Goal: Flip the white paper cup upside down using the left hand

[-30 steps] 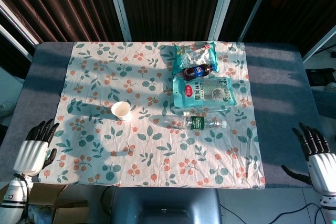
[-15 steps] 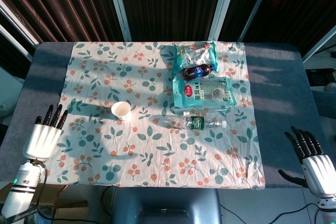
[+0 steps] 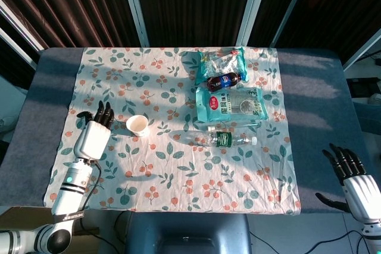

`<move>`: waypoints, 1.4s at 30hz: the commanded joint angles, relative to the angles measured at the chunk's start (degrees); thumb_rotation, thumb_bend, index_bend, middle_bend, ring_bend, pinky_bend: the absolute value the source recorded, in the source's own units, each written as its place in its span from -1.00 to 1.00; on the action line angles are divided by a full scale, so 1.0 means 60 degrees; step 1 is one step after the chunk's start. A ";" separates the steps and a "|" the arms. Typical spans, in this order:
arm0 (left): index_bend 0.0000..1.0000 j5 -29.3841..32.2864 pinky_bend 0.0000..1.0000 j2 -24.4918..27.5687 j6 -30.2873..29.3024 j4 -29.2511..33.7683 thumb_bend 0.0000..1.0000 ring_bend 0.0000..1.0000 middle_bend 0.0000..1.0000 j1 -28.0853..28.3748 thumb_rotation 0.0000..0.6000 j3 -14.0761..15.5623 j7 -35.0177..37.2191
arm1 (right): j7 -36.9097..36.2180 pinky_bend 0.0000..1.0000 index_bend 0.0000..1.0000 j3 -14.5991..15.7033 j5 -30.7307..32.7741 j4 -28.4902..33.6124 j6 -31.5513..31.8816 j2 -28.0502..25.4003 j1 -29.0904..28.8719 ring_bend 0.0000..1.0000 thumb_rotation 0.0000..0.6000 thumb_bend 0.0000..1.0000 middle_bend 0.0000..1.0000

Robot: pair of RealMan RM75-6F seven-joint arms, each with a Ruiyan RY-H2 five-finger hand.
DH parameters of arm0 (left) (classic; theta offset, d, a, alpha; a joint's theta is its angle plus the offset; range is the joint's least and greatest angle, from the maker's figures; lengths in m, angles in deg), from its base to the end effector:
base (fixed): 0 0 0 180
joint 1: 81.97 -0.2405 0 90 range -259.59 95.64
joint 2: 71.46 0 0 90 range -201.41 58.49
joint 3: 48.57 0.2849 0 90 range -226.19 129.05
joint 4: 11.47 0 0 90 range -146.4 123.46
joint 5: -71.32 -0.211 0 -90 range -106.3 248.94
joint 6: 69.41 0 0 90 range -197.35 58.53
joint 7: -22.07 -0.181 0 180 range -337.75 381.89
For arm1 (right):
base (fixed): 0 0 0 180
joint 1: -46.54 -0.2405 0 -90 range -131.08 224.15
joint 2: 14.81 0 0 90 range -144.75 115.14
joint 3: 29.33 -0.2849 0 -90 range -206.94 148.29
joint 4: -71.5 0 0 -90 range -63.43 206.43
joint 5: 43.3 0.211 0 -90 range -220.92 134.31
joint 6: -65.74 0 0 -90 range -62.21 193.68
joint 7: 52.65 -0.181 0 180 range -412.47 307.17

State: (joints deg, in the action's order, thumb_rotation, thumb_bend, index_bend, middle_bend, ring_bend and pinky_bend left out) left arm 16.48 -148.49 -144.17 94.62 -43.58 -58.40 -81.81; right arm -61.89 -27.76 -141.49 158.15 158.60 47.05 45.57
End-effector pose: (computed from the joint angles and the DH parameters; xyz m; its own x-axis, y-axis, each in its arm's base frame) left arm -0.1636 0.3693 0.0685 0.9844 -0.1436 -0.1016 -0.1219 -0.1403 -0.9826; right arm -0.3341 -0.1790 0.1849 0.3735 0.0050 0.9276 -0.9152 -0.1612 0.3694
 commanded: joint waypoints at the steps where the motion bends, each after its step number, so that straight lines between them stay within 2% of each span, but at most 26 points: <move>1: -1.00 0.0669 -0.15 -0.0831 -0.0224 -0.0375 -0.17 -0.97 -1.00 0.0743 1.00 0.0093 -0.0920 | -0.0056 -0.63 -1.00 0.0007 -0.0003 -0.0004 -0.0002 -0.0023 -0.0006 -1.00 1.00 -0.88 -1.00; 8: -1.00 0.1416 -0.15 -0.1854 -0.0159 -0.0955 -0.17 -0.95 -1.00 0.1625 1.00 0.0287 -0.1505 | -0.0132 -0.63 -1.00 0.0040 -0.0012 -0.0002 -0.0060 -0.0082 -0.0032 -1.00 1.00 -0.88 -1.00; 23: -1.00 0.1887 -0.14 -0.3567 0.0021 -0.3144 -0.18 -0.92 -1.00 0.2476 1.00 0.0673 -0.0669 | -0.0209 -0.63 -1.00 0.0033 0.0087 0.0077 -0.0178 -0.0171 -0.0079 -1.00 1.00 -0.88 -1.00; 42: -1.00 0.1671 -0.14 -0.4712 0.0436 -0.5190 -0.19 -0.89 -1.00 0.2833 1.00 0.0980 0.0602 | -0.0308 -0.63 -1.00 0.0037 0.0124 0.0118 -0.0210 -0.0250 -0.0092 -1.00 1.00 -0.88 -1.00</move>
State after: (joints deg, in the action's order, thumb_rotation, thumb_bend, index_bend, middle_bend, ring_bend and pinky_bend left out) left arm 26.57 -175.98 -141.86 64.72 -26.74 -52.63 -78.80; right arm -63.74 -27.54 -140.74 158.86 157.34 45.55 45.01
